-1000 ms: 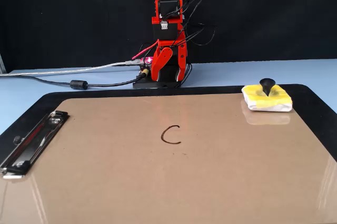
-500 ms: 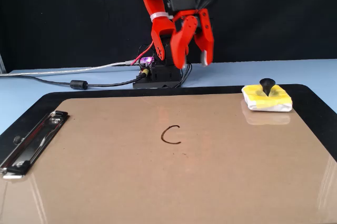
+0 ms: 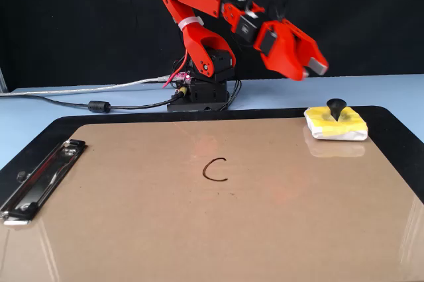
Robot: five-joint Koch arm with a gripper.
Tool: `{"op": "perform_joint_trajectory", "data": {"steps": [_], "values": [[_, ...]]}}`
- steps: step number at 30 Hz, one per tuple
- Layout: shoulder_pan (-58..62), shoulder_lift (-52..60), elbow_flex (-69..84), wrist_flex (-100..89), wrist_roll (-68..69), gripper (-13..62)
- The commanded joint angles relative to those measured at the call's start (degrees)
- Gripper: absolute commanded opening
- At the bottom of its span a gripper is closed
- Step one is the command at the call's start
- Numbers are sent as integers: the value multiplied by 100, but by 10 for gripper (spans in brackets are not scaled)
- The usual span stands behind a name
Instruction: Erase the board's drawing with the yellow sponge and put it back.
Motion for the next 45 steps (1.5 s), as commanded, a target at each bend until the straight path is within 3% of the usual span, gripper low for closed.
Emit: {"op": "perform_joint_trajectory", "data": {"steps": [1,19,30,34,41,45], "values": [[-158,-132,141,-993,-97,337],[-413,-3094,369,-4008,-88,337],[-782,-3612,703,-4948,-97,333],[-747,-3691,712,-4948,-105,237],[-369,-3727,721,-4966,-97,-72],[-44,-3665,721,-4966,-105,-82]]}}
